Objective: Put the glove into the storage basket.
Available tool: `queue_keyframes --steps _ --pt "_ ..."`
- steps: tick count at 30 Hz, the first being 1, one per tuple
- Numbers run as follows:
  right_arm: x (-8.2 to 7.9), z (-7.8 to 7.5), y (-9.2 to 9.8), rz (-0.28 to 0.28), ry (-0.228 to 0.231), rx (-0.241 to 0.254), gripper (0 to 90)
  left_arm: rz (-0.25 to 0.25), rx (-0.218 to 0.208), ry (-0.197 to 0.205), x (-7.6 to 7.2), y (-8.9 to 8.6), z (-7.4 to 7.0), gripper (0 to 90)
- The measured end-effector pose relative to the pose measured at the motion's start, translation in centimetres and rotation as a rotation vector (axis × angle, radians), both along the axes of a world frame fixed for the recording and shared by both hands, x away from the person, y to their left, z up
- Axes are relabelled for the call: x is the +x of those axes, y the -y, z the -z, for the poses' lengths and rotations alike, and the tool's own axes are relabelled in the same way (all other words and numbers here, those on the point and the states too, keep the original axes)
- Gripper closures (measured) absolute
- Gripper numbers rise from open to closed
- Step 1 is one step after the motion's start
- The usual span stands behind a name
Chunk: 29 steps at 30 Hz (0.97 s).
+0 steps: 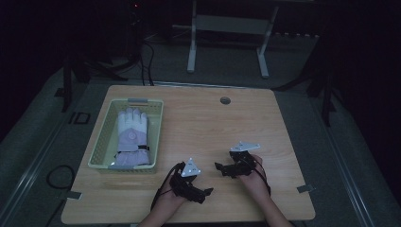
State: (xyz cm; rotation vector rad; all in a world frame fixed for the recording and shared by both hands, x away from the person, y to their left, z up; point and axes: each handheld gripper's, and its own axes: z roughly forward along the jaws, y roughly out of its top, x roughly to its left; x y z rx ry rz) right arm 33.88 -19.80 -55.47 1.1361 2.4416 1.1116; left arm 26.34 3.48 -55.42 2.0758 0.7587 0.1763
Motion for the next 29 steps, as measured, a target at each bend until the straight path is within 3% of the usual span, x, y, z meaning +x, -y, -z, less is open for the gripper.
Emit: queue_keyframes --steps 3,12,17,20,29 --pt "-0.2 0.1 0.6 0.002 0.013 0.008 15.3 0.000 -0.020 -0.002 0.0 -0.1 0.3 2.3" --pt "-1.0 0.2 2.1 -0.021 0.055 0.027 15.1 0.006 -0.023 -0.006 -0.2 0.2 0.8 2.3" --pt "-1.2 0.3 2.4 -0.021 0.077 0.034 14.3 -0.016 -0.021 0.033 -0.4 0.1 0.7 2.3" --pt "-1.2 0.4 2.6 -0.012 0.083 0.041 14.2 -0.008 -0.043 0.032 -0.5 0.1 0.6 2.3" --pt "-1.2 0.5 2.7 -0.002 0.097 0.032 14.2 0.004 -0.023 0.036 -0.5 0.1 0.8 2.3"
